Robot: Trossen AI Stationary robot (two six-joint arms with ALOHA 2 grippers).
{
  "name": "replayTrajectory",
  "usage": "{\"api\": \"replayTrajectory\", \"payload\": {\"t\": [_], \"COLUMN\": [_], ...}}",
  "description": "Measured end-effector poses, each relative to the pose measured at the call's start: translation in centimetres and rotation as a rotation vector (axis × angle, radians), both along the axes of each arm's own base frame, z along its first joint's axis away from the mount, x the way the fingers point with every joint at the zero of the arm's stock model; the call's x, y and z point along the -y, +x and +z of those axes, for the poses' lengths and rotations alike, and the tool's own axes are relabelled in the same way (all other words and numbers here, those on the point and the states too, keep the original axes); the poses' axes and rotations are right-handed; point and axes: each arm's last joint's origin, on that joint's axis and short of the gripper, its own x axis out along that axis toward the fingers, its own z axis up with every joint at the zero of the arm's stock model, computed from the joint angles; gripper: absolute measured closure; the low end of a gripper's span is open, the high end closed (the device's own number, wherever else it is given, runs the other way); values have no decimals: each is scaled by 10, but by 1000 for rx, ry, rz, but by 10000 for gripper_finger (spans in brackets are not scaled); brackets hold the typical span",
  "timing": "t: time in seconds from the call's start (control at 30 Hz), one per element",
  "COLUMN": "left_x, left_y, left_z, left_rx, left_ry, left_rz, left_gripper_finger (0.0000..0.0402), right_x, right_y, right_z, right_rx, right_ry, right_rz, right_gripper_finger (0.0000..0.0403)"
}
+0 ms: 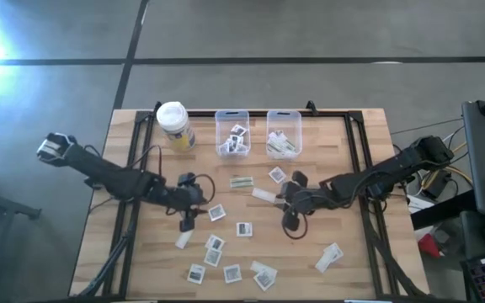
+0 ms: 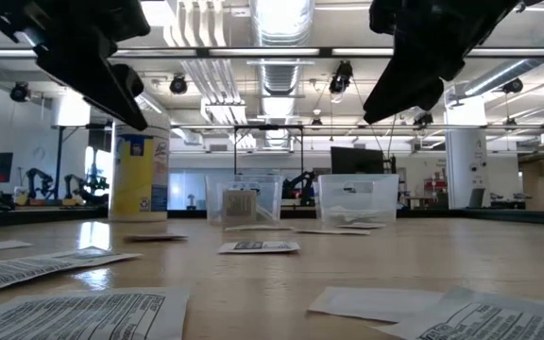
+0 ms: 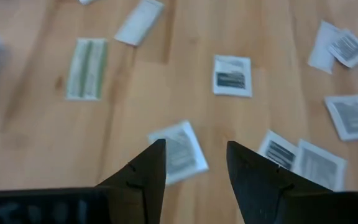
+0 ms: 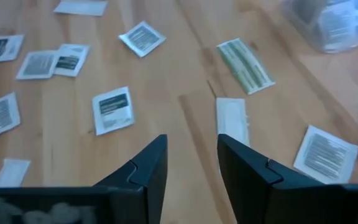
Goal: Pick & Place First Aid Supplies
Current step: Put the bandage into the right transparent bin
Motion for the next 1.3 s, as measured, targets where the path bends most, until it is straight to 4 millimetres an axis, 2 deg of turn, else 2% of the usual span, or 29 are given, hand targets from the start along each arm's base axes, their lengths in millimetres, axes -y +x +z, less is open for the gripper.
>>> {"api": "replayTrajectory", "payload": {"t": [0.33,0.5,0.6,0.8,1.13,1.3], "left_x": [17,19,19,19,19,19], "left_y": [-14,-14,-14,-14,-14,-14], "left_z": [-18,-17,-17,-17,-17,-17], "left_rx": [-58,-48,-45,-46,-46,-47], "left_ry": [-65,-75,-76,-75,-75,-74], "left_rz": [-2,-4,-4,-5,-5,-5], "left_gripper_finger": [241,241,241,241,241,241], "right_x": [-29,-40,-41,-38,-11,-1], "right_y": [-4,5,16,35,54,63], "right_z": [-3,-14,-18,-26,-40,-49], "right_rx": [9,-23,-33,-105,-332,-411], "right_ry": [-17,-68,-156,-267,-253,-186], "right_rz": [156,208,207,205,44,25], "right_gripper_finger": [261,261,261,261,261,261]}}
